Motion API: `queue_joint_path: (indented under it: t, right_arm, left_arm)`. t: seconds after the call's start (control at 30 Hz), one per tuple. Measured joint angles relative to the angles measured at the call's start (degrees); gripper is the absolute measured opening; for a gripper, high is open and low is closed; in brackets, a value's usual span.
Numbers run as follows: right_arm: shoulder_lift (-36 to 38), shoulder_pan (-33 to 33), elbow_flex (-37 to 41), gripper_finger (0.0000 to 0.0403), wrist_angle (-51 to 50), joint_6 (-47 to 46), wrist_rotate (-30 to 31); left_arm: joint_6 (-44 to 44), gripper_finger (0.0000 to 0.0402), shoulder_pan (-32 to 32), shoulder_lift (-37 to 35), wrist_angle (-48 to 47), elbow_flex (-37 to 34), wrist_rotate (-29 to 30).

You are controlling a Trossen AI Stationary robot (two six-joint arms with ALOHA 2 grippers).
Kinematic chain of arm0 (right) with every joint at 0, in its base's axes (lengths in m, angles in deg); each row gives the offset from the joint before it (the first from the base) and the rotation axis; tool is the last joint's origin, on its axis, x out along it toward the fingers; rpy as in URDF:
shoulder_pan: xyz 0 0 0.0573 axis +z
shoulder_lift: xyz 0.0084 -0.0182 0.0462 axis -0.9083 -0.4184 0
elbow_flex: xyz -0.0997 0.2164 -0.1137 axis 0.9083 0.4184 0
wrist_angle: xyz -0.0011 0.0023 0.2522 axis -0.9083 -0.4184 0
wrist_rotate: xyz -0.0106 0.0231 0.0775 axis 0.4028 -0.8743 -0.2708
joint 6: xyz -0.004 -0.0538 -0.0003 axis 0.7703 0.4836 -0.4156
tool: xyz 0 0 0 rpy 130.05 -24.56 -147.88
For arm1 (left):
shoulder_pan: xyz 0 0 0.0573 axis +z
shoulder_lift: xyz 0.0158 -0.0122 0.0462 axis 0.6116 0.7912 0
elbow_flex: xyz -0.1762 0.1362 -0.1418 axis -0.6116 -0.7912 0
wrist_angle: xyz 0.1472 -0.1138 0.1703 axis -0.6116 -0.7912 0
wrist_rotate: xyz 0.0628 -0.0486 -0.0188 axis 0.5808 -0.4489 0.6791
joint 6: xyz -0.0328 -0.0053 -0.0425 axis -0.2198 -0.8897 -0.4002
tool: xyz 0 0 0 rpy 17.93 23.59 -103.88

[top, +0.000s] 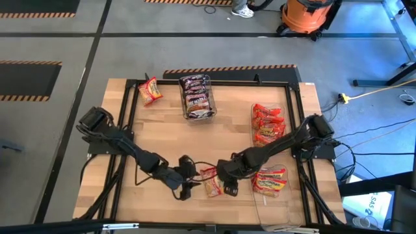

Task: Sort Maruchan noodles
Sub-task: Put the red noodle pack into the bottom transparent bin

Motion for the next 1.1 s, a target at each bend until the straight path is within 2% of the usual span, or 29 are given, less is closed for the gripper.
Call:
queue_joint_path:
  t: [0.17,0.27,0.5,0.6,0.7,0.83,0.93,1.1]
  right_arm:
    - [0.4,-1.7,9.8,0.0243,22.0,-9.0,-5.9]
    - [0.4,-2.5,14.4,0.0243,28.1,-14.5,-7.5]
    - [0.7,-2.9,16.1,0.0243,29.7,-17.8,-8.0]
    - [0.7,-3.2,16.1,0.0243,32.8,-17.8,-8.6]
    - [0.7,-3.5,16.1,0.0243,33.3,-17.7,-8.9]
    - [0.7,-3.6,16.1,0.0243,33.2,-17.2,-9.1]
    - [0.7,-3.6,16.1,0.0243,33.2,-16.5,-9.1]
    - [0.7,-3.6,16.1,0.0243,33.7,-15.8,-9.1]
  left_arm:
    - [4.5,0.0185,-0.7,5.8,9.6,0.1,2.4]
    - [5.7,0.0185,-0.5,9.8,12.1,0.1,1.7]
    - [4.2,0.0185,1.3,16.6,14.4,0.1,1.6]
    - [3.5,0.0185,1.9,16.8,13.6,0.1,-0.9]
    - [2.8,0.0185,2.0,12.9,7.7,0.1,-6.8]
    - [2.8,0.0185,0.1,5.2,3.2,0.0,-8.9]
    - [6.1,0.0185,0.1,3.2,6.9,0.1,-6.3]
    - [9.9,0.0185,0.2,7.7,16.6,0.1,-3.2]
